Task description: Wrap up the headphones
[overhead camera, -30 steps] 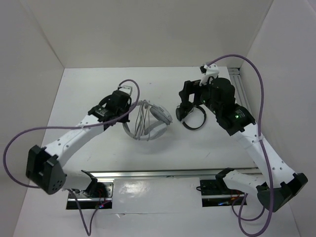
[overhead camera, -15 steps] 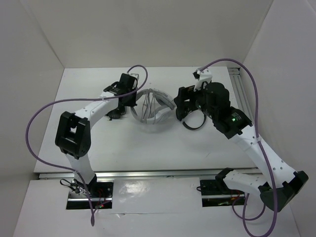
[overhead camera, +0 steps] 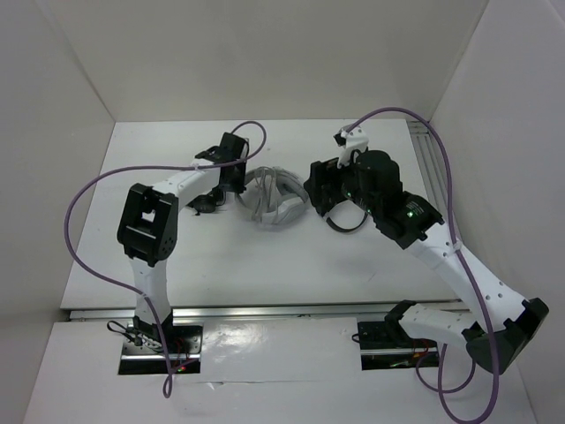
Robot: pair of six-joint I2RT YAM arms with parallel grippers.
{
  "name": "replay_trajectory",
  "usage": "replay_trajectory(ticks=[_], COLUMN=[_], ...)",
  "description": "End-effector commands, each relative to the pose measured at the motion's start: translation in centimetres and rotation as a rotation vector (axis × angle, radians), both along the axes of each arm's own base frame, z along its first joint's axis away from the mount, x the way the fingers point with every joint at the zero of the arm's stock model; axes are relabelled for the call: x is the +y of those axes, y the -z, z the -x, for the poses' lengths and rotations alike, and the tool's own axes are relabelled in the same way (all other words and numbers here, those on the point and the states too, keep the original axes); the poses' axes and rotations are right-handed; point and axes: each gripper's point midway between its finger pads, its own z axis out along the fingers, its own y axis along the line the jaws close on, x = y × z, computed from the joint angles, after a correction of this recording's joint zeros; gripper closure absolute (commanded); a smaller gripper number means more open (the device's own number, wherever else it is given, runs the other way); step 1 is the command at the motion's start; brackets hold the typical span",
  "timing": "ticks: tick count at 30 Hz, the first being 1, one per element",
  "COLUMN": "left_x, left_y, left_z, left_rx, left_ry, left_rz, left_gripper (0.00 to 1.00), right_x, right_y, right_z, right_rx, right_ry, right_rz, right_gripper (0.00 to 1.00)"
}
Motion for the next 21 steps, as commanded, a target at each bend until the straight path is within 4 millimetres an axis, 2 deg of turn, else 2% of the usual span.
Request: replay_trajectory(ticks=[1,2,3,4,5,7,8,9,12,13,14,17,19,21], left_x=[-1.0,-0.7,-0.7,-0.7,-0.8,-0.6,-0.3,-0.1,-0.3,0.3,0.1,-0.2,-0.3,-1.0], left_y=[-3.8,-3.7,-4.5,-5.2,-6.5,-7.1,-7.8,-7.5,-9.5,-9.8,-10.1,-12.4,-15.3,-17.2], left_z=[-3.0,-2.9,-2.9,-2.9,-2.9,-2.4,-2.5,-2.2,-1.6,-1.5,-1.0,-0.6,-0.2,1.1], left_rx=[-0.11,-0.098,-0.114,-0.127,-0.147,-0.138,-0.155,-0.142,-0.167,-0.175,-0.173,-0.217,-0.27,-0.294], left_ry=[-0.032,-0.035,-0.035,-0.035,-0.044,-0.044,-0.061,-0.067,-0.086,-0.106,-0.101,-0.099,-0.1,-0.077], left_rz=[0.071,0.076,0.081,0.086,0.101,0.098,0.096,0.084,0.078,0.053,0.045,0.072,0.114,0.129], left_gripper=[0.7,0.66,0.51,0.01,0.01,0.01,0.01,0.01,0.01,0.01,0.01,0.01,0.01,0.01], right_x=[0.4,0.6,0.6,0.8,0.8,0.8,0.9,1.0,1.3,1.1,1.4,1.7,1.7,1.7], right_y=[-2.9,-2.7,-3.4,-3.1,-3.8,-4.8,-4.8,-5.0,-5.2,-5.7,-5.7,-5.9,-6.1,-6.1], right_z=[0.5,0.8,0.9,1.2,1.2,1.4,1.5,1.7,2.1,2.0,2.2,2.6,2.8,3.1], right_rx=[-0.045,-0.034,-0.041,-0.031,-0.044,-0.059,-0.062,-0.062,-0.059,-0.069,-0.07,-0.069,-0.072,-0.058], right_ry=[-0.01,-0.018,-0.018,-0.027,-0.027,-0.026,-0.024,-0.024,-0.033,-0.021,-0.026,-0.023,-0.02,-0.005], right_rz=[-0.045,-0.047,-0.053,-0.045,-0.056,-0.064,-0.061,-0.058,-0.064,-0.069,-0.067,-0.069,-0.066,-0.071], right_gripper=[0.01,0.01,0.01,0.01,0.01,0.01,0.01,0.01,0.01,0.01,0.01,0.01,0.01,0.01])
